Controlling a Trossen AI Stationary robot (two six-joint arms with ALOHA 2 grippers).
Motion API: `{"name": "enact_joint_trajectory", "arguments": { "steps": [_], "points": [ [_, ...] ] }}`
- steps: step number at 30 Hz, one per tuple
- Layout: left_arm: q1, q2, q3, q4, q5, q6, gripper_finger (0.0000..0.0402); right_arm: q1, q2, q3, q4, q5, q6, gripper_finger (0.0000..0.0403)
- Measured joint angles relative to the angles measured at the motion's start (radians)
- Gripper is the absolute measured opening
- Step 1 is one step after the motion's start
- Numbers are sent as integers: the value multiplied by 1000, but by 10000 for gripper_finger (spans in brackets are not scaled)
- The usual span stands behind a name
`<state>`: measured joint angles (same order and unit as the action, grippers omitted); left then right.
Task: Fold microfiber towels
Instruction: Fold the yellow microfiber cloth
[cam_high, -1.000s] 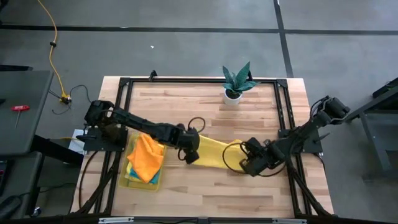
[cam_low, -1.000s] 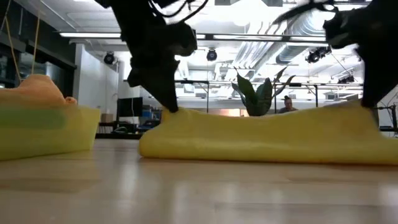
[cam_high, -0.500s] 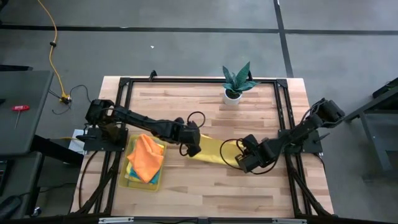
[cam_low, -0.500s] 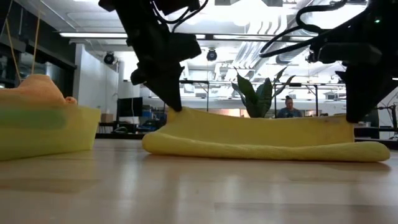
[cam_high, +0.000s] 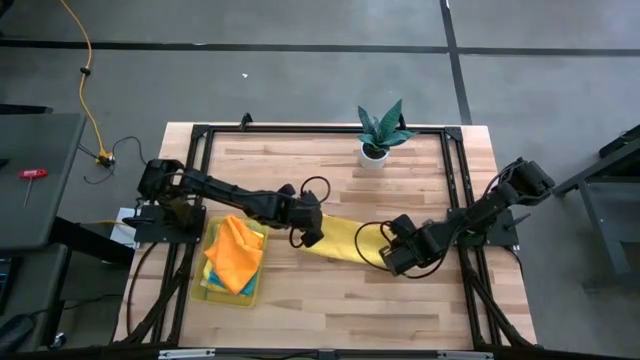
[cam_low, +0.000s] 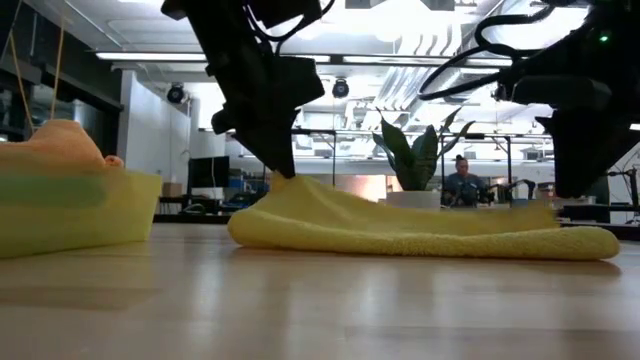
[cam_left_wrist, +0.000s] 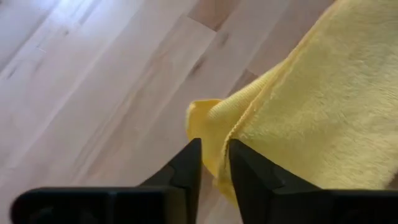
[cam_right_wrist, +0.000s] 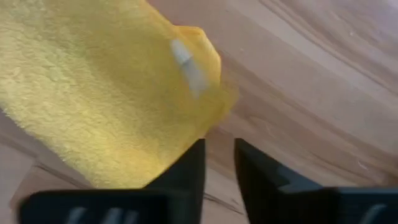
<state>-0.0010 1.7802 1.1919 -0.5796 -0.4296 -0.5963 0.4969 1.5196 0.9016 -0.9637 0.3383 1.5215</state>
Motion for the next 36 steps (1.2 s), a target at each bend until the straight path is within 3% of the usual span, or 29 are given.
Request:
{"name": "enact_joint_trajectory", "arguments": {
  "steps": [4, 8, 15, 21, 27, 31, 36],
  "points": [
    [23, 0, 0, -14, -2, 34, 110, 0, -1, 0, -32, 3, -3, 151],
    [56, -9, 0, -71, -1, 101, 148, 0, -34, 0, -82, 18, -3, 185],
    [107, -76, 1, -136, 56, 147, 187, 1, -157, 0, -106, 36, -95, 190],
    [61, -84, -31, 59, 202, 248, 186, 18, -208, -8, -83, -7, -111, 190],
    [-14, -84, -168, 382, 284, 140, 182, 57, -276, -234, 277, -158, 93, 190],
    [-52, -84, -210, 449, 287, 34, 182, 63, -298, -359, 527, -116, 257, 190],
    [-88, -84, -211, 452, 249, -32, 182, 32, -266, -394, 577, -81, 365, 190]
  ]
}}
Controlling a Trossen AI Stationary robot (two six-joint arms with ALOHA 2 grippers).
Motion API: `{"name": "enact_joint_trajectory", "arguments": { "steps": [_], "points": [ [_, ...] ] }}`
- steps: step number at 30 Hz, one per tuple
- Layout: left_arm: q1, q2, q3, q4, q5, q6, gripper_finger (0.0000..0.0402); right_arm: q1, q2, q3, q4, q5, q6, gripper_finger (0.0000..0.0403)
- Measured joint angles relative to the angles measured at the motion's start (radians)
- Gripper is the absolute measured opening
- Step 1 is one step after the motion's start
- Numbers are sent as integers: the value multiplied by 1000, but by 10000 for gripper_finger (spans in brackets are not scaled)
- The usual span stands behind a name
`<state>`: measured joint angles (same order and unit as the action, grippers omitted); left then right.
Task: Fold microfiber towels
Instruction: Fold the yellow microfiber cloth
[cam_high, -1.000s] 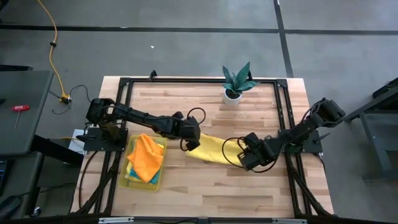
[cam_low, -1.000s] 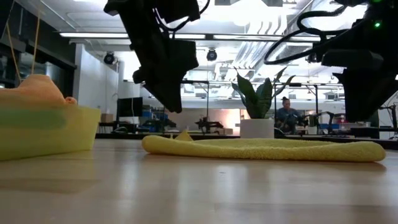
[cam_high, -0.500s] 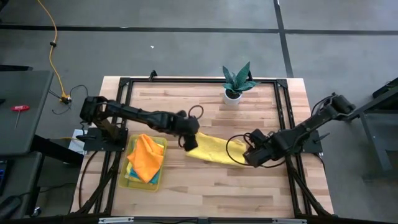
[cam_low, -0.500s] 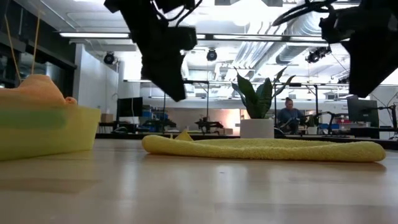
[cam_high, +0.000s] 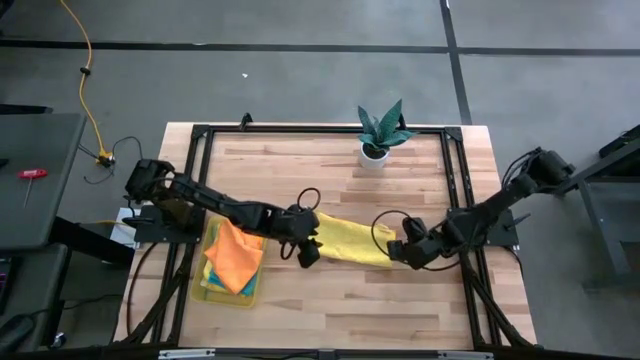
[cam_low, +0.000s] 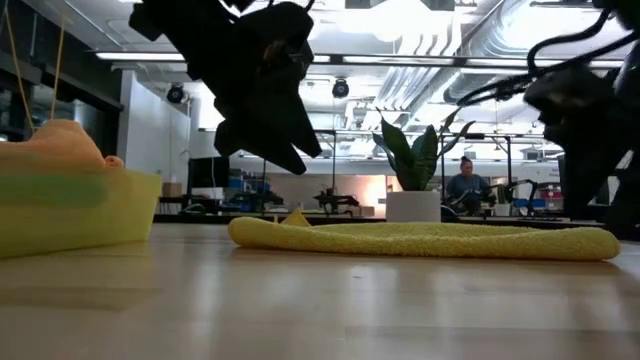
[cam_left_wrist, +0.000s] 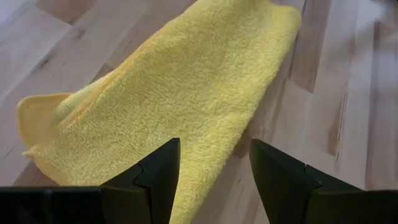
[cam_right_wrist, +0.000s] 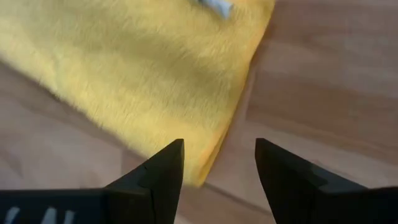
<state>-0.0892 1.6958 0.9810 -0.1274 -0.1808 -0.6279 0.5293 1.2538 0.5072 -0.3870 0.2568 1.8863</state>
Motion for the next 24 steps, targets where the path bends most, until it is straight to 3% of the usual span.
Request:
{"name": "enact_joint_trajectory", "arguments": {
  "steps": [9, 13, 17, 22, 24],
  "points": [
    [-19, 0, 0, 1, -60, -74, 182, -69, 136, 30, 62, -33, 1, 190],
    [19, -24, 2, -11, -10, -145, 182, -75, 177, 35, 84, -28, 44, 181],
    [76, -100, 5, 16, 23, -143, 182, -78, 179, 34, 58, -17, 66, 136],
    [128, -205, 4, 0, -10, -90, 182, -80, 183, 33, 6, -6, 54, 33],
    [146, -245, 7, 0, -23, -74, 182, -79, 179, 32, -18, -6, 33, 10]
  ]
}}
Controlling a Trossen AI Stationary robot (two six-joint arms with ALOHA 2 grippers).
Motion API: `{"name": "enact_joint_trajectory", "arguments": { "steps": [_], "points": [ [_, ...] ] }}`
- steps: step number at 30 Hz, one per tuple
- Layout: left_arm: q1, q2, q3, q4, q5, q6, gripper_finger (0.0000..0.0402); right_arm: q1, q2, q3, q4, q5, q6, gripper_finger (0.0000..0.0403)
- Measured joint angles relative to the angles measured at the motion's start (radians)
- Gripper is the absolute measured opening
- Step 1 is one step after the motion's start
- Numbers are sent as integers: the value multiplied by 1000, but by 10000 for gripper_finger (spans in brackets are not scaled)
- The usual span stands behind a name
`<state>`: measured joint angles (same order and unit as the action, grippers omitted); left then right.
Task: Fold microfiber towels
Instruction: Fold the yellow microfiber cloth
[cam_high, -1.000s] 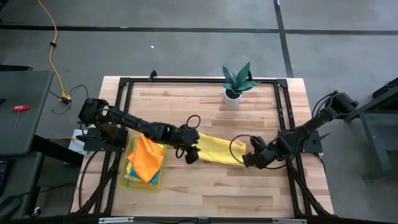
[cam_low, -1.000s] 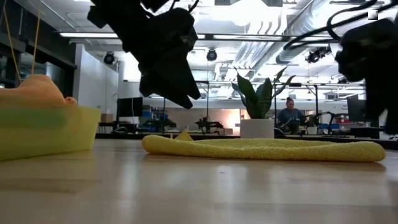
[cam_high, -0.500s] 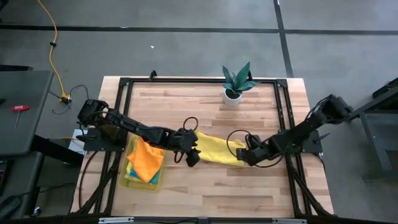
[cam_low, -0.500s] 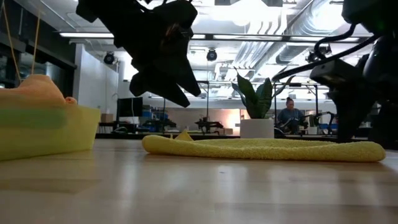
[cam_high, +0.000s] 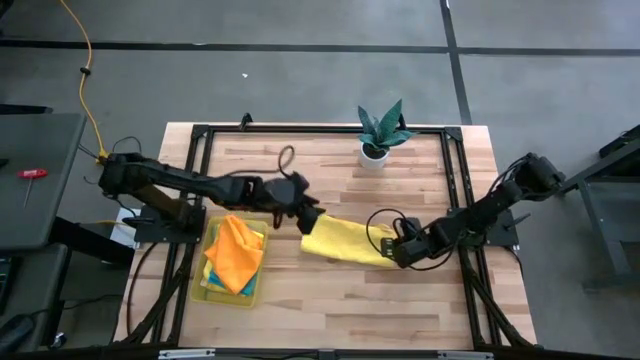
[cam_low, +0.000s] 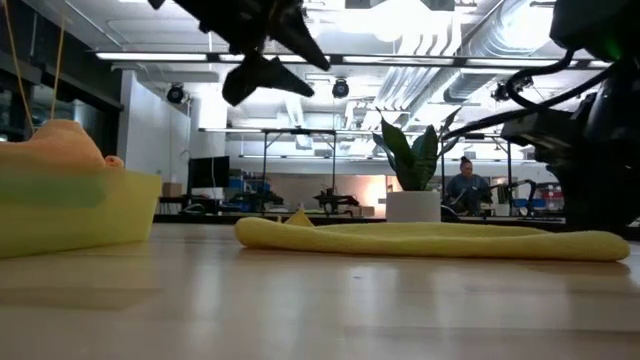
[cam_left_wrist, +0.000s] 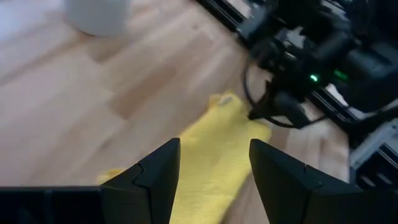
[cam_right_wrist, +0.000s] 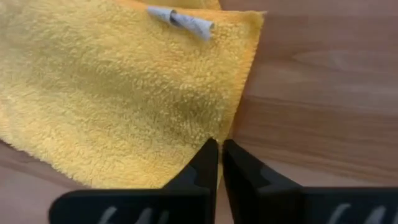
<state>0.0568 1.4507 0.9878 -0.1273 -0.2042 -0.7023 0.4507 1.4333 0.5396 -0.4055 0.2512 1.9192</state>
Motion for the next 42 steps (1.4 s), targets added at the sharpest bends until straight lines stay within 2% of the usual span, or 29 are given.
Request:
{"name": "enact_joint_trajectory", "arguments": {
  "steps": [2, 5, 8, 13, 19, 27, 42],
  "points": [
    [11, -38, -2, -19, -13, 12, 182, 0, -9, 0, -35, -1, -7, 12],
    [19, -91, -2, -45, -22, 27, 182, 18, -57, -4, -169, 53, -13, 3],
    [20, -128, -2, -62, -39, 33, 181, 35, -147, -12, -348, 49, 14, 2],
    [20, -146, -2, -76, -76, 33, 181, 40, -320, -9, -549, 35, 32, 1],
    [19, -143, -2, -98, -72, 28, 181, 39, -435, 11, -574, 65, 12, 0],
    [13, -140, -2, -117, -90, 26, 181, 32, -373, 144, -591, 110, -67, 0],
    [14, -140, -2, -117, -99, 33, 181, 27, -57, 391, -463, 203, -151, 0]
  ]
}}
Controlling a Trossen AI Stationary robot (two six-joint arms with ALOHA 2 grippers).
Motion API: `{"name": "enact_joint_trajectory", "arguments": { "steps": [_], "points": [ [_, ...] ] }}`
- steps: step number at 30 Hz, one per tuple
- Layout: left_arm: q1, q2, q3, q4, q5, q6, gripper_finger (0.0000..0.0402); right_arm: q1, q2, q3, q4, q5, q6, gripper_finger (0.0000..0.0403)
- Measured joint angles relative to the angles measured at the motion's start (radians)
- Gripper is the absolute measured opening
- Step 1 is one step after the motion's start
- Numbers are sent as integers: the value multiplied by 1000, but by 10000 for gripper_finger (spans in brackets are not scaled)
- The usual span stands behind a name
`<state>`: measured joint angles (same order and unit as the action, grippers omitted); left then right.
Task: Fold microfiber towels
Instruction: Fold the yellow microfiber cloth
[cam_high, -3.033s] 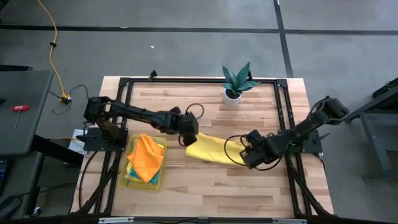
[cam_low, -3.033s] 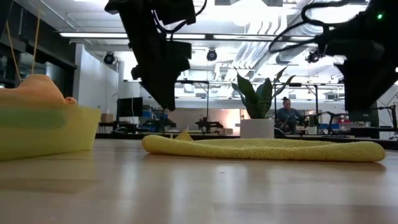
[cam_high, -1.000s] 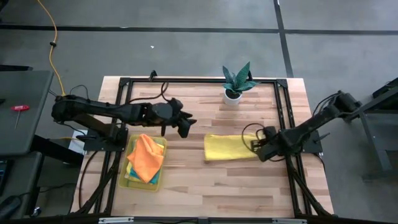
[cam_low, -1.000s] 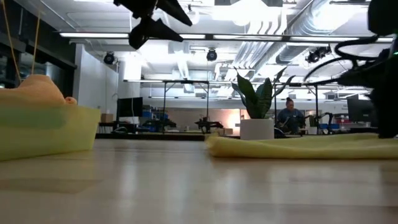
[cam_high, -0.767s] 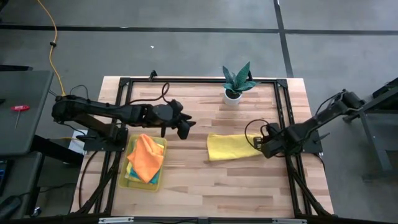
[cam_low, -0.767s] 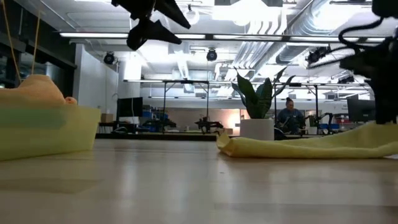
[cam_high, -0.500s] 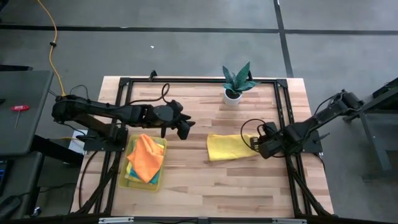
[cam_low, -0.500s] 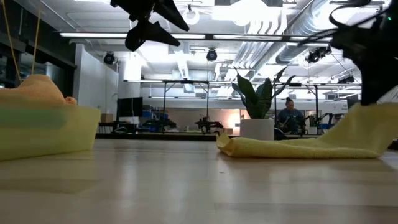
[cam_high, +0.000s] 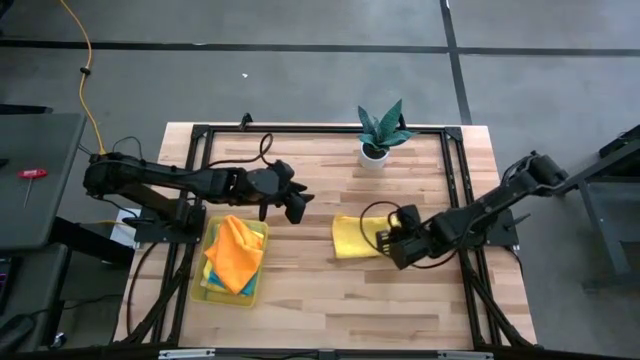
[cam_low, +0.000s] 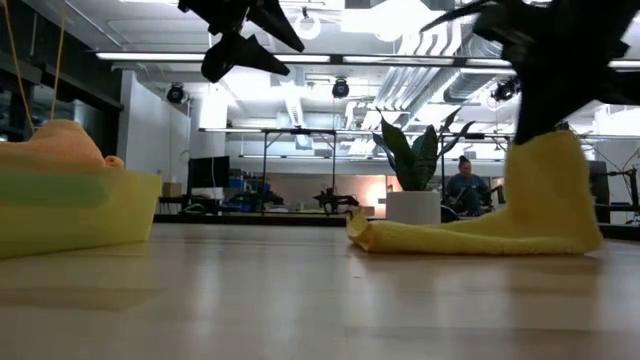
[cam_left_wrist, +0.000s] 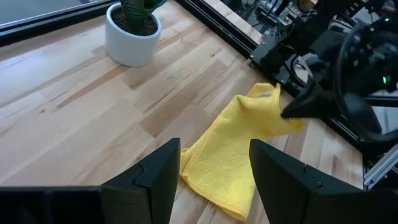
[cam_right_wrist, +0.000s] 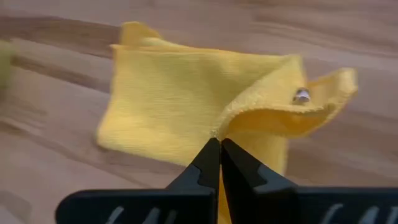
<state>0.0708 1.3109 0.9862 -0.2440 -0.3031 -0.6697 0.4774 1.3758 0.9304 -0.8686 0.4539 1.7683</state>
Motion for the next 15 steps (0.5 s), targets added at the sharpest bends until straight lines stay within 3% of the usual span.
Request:
{"name": "enact_joint_trajectory", "arguments": {
  "steps": [8, 15],
  "points": [
    [0, 0, 0, 0, 0, 0, 181, -49, 177, 124, 136, 21, -115, 0],
    [-5, 0, 0, -26, 19, 30, 181, -92, 270, 227, 151, 17, -245, 0]
  ]
}}
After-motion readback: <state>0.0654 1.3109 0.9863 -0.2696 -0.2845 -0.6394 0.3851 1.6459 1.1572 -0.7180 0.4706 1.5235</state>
